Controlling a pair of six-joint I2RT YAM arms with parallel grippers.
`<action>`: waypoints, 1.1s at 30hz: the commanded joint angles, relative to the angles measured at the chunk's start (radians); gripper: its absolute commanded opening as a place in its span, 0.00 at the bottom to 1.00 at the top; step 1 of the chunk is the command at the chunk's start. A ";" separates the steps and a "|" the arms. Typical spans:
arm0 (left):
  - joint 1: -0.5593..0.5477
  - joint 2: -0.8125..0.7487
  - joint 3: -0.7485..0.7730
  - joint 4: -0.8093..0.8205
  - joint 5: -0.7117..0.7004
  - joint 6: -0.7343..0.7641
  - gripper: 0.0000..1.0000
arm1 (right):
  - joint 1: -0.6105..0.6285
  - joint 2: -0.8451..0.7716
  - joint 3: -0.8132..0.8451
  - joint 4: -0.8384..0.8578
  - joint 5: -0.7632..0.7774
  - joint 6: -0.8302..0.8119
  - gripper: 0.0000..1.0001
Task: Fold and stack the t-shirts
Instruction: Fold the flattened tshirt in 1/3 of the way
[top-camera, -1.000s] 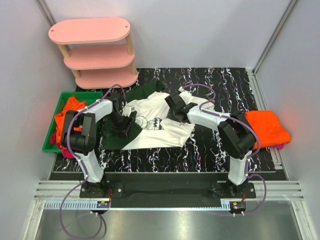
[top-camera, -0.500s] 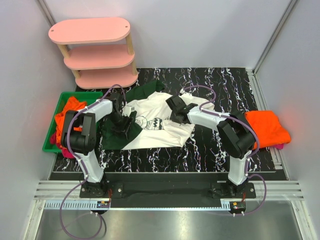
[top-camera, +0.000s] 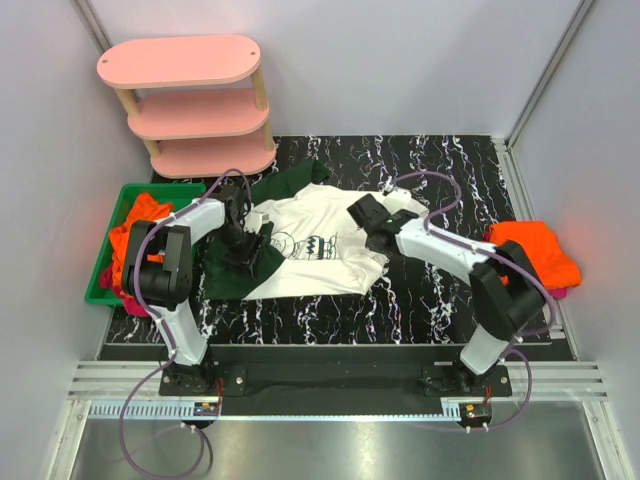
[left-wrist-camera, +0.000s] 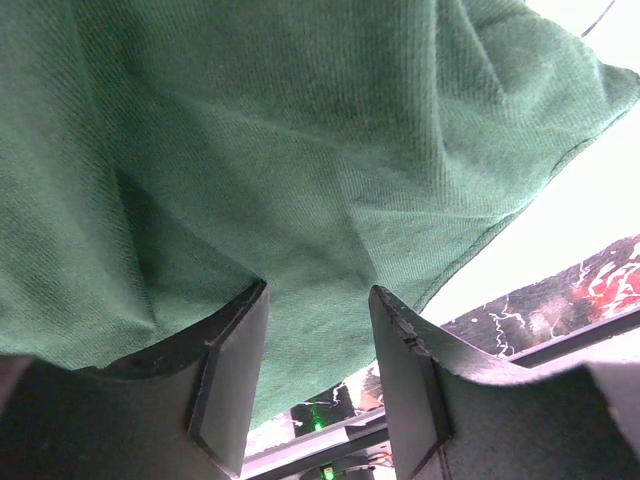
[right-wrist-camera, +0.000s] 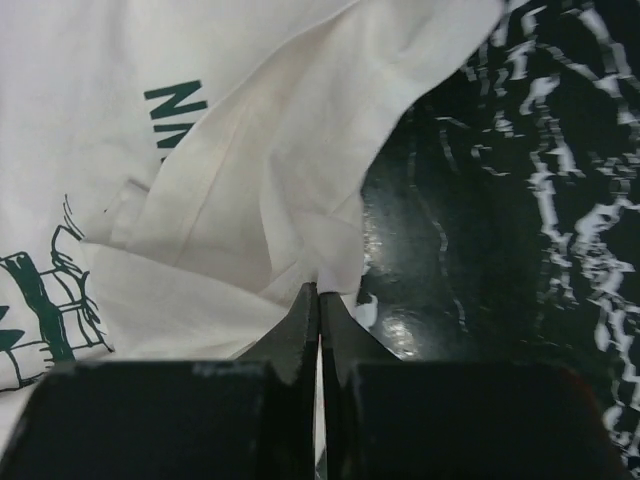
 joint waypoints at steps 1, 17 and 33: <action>-0.001 0.020 -0.038 0.008 -0.012 0.024 0.51 | -0.009 -0.134 -0.022 -0.205 0.163 0.046 0.00; 0.028 0.049 -0.008 -0.027 -0.049 0.012 0.50 | -0.038 -0.238 -0.102 -0.601 0.168 0.236 0.00; 0.062 0.072 0.037 -0.038 -0.032 -0.009 0.50 | -0.093 -0.304 -0.137 -0.716 0.093 0.292 0.07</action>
